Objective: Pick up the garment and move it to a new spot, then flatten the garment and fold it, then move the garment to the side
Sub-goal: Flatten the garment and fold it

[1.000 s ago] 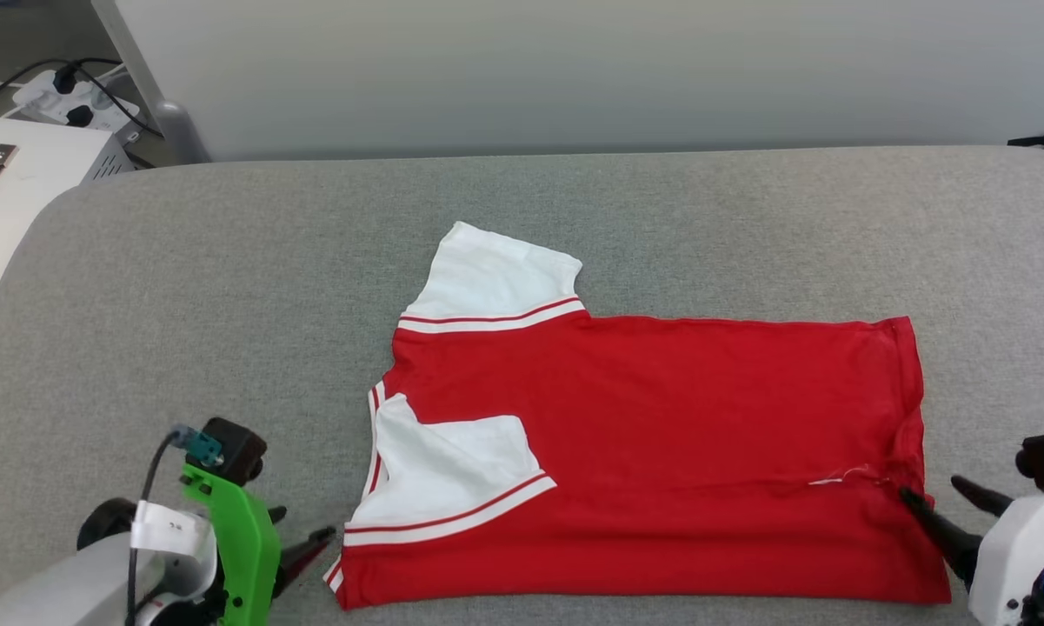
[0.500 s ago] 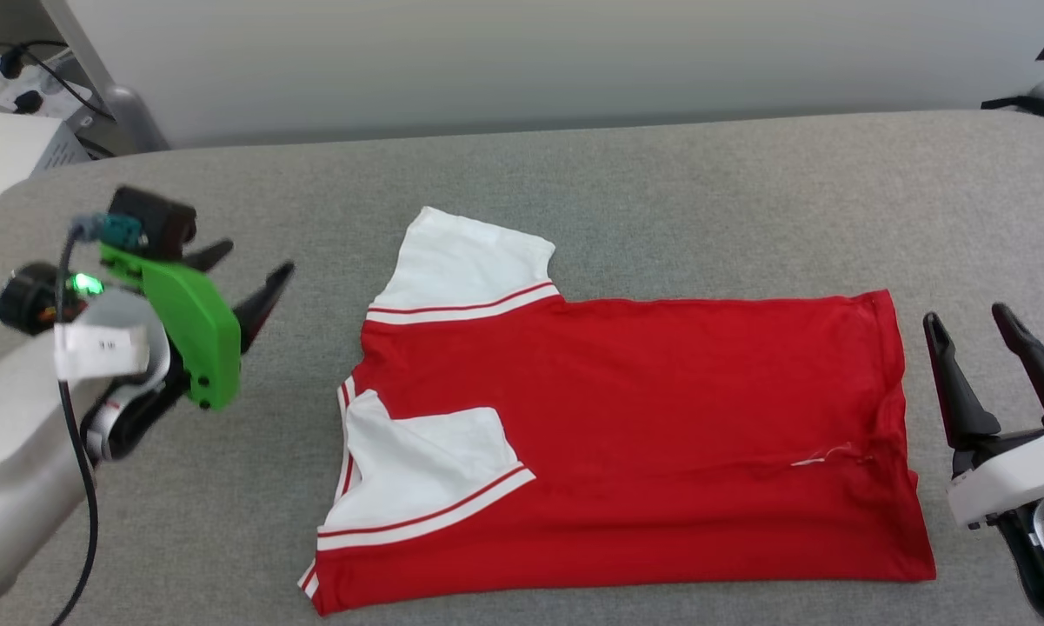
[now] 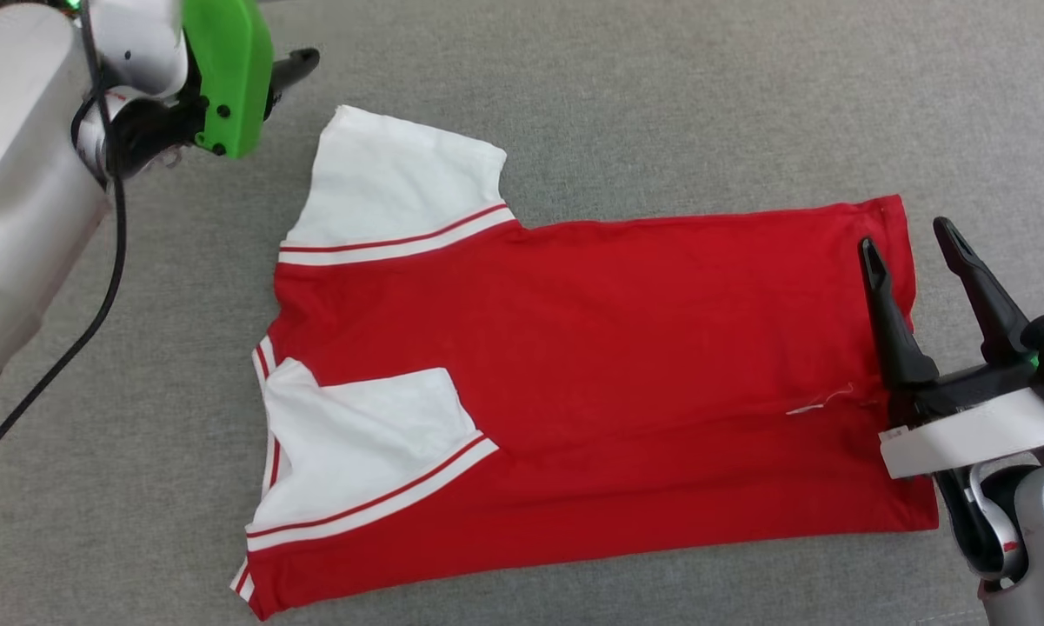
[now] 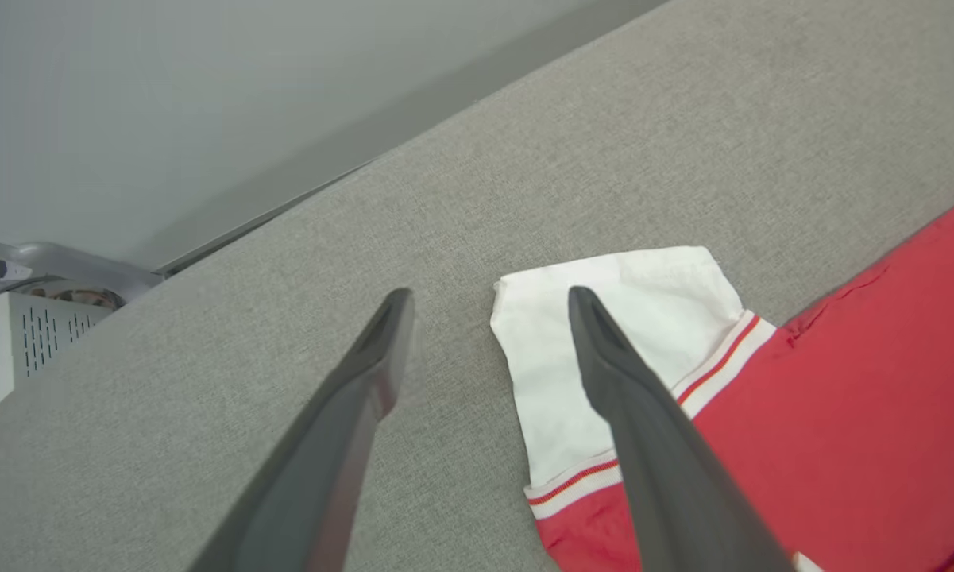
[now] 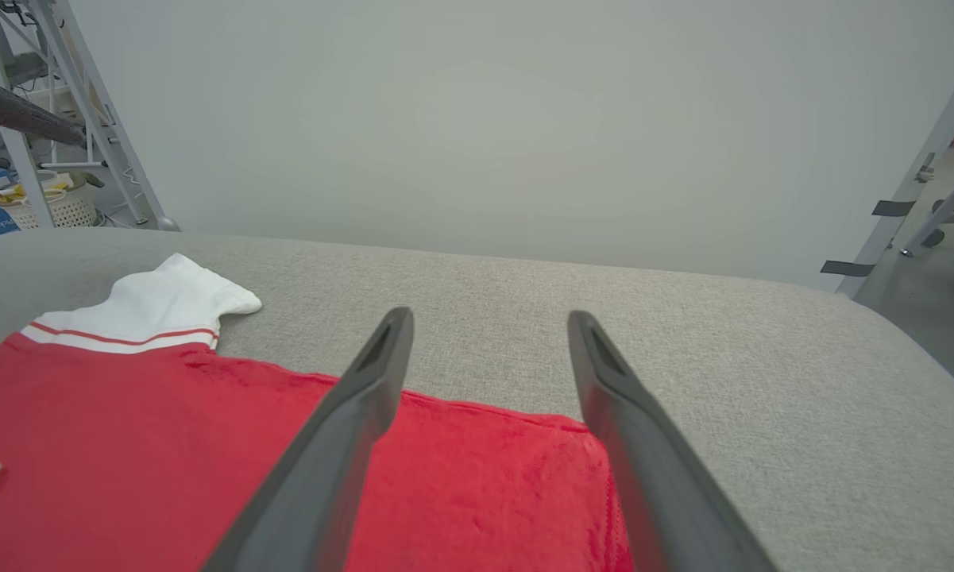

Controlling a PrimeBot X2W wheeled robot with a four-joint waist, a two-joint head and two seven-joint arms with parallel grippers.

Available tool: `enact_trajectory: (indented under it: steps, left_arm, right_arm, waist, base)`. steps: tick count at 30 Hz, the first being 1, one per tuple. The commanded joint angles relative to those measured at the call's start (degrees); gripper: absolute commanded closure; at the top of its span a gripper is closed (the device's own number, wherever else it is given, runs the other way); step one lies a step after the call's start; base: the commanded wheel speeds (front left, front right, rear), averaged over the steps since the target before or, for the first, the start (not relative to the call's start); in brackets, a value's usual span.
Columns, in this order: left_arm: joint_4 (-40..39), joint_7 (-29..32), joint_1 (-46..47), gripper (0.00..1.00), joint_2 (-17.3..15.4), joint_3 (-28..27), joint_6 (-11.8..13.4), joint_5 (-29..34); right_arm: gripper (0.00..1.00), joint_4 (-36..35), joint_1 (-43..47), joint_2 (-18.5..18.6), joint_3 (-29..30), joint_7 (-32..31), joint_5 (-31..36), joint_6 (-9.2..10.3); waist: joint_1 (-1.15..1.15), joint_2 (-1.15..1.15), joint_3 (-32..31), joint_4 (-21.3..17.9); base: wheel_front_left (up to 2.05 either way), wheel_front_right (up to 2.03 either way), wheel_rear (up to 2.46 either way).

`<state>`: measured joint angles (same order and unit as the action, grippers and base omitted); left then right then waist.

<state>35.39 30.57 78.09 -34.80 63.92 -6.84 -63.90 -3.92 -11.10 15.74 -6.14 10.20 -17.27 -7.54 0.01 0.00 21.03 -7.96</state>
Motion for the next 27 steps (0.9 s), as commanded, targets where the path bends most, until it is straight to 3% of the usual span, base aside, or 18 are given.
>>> enact_trajectory:
  steps: [1, 9, 18, 19, 20, 24, 27]
  left_arm:
    - [0.8, 2.3, 1.7, 0.00, 0.8, 0.9, -0.3, -0.7]
    - [5.3, 9.5, 6.2, 0.00, 3.6, 5.0, -0.6, 0.2]
    - [6.5, 12.2, 2.6, 0.00, 3.2, 8.4, -0.6, 2.2]
    - [6.2, 12.3, 2.3, 0.62, 3.0, 8.6, -0.6, 2.3]
    - [5.9, 12.4, 2.0, 1.00, 2.7, 8.8, -0.6, 2.8]
    - [4.7, 9.5, 1.3, 1.00, 2.4, 9.0, -0.6, 3.2]
    - [3.7, 6.2, 1.6, 1.00, 2.3, 9.2, -0.6, 4.1]
  right_arm:
    - [0.00, -0.3, -1.4, -0.3, -0.2, 0.5, 0.5, 0.05]
    - [0.00, -0.7, -4.6, -1.2, -2.2, 1.4, 1.4, 0.05]
    - [0.00, 1.0, -6.6, -1.3, -3.5, 2.7, 1.4, 0.05]
    - [0.00, 1.1, -6.6, -1.1, -3.3, 2.8, 1.4, 0.05]
    - [0.00, 1.3, -6.6, -1.0, -3.1, 2.8, 1.3, 0.05]
    - [0.00, 1.5, -7.2, 0.0, -2.2, 2.9, 1.1, 0.05]
    - [0.00, 0.8, -8.9, 2.7, -1.1, 2.3, 1.4, 0.05]
  waist:
    - [-0.01, 0.00, 5.1, -2.8]
    - [-0.01, 0.00, 11.0, -4.4]
    - [-0.01, 0.00, 12.6, -5.3]
    - [-0.01, 0.00, 12.5, -5.1]
    - [-0.01, 0.00, 12.3, -5.0]
    - [-0.01, 0.00, 10.9, -4.2]
    - [-0.01, 0.00, 9.1, -3.5]
  base:
    - [0.00, 0.00, 0.00]
    - [0.00, 0.00, 0.00]
    - [0.00, 0.00, 0.00]
    - [0.00, 0.00, 0.00]
    - [0.00, 0.00, 0.00]
    - [0.00, 0.00, 0.00]
    - [0.00, 0.00, 0.00]
